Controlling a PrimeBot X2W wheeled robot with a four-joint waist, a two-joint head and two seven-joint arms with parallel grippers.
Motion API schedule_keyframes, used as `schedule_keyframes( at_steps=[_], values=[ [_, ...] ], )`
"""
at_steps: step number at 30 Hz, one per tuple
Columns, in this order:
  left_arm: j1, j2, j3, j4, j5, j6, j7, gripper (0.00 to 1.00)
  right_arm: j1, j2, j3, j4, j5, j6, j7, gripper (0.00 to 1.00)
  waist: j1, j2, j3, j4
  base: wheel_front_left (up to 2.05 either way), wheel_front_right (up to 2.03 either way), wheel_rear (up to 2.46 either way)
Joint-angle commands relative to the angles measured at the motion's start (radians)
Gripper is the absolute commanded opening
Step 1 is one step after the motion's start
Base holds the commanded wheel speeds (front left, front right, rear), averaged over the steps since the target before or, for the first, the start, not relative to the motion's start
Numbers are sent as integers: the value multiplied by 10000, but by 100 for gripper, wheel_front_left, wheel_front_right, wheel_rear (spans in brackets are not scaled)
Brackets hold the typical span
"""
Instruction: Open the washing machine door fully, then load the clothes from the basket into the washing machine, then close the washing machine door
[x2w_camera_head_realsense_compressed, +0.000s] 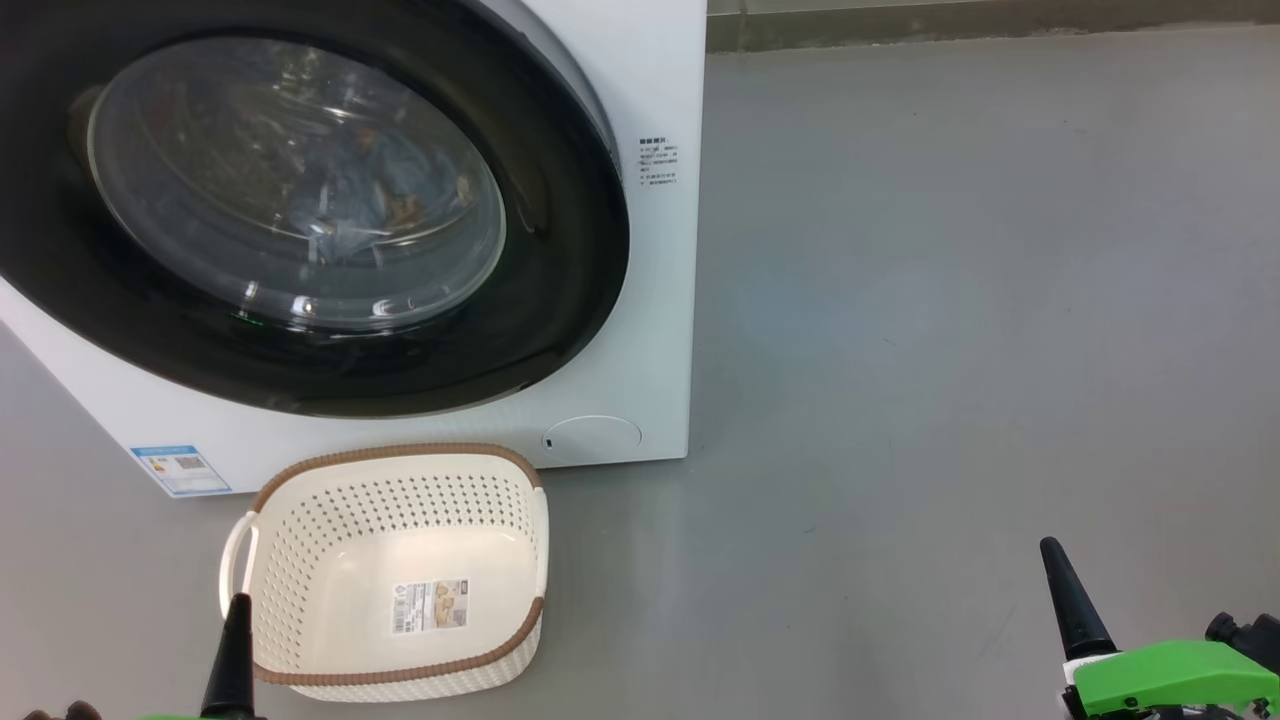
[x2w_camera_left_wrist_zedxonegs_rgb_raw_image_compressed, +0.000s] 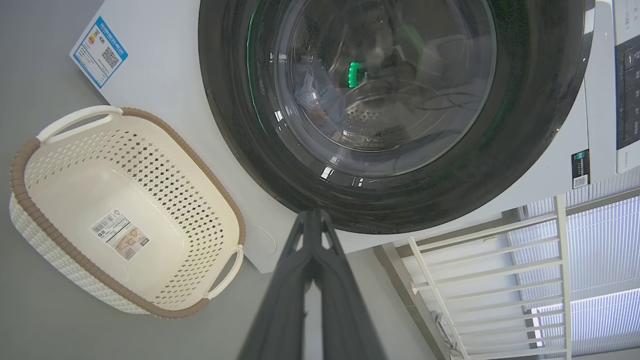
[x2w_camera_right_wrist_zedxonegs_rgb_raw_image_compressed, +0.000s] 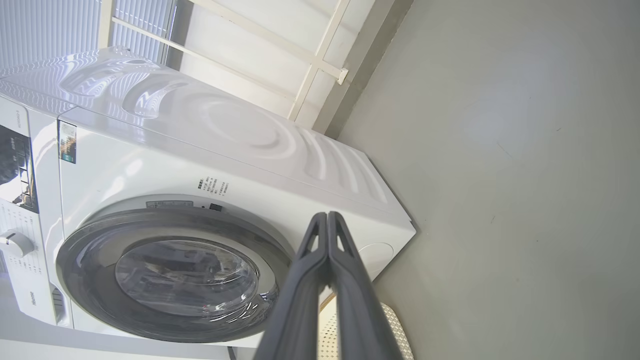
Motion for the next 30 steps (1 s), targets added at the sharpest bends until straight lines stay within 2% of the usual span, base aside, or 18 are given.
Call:
schedule_keyframes(
  at_steps=[1, 30],
  values=[
    [-507, 87, 317, -289, -283, -22, 77, 0, -363, -7, 40, -329, 338, -7, 127, 0, 0, -1, -9, 2, 0, 0, 0],
    [-666, -223, 751, -444, -2788, -30, 887, 0, -439, 282, -203, -670, 2965, -13, 954, 0, 0, -1, -153, 28, 0, 0, 0]
  ],
)
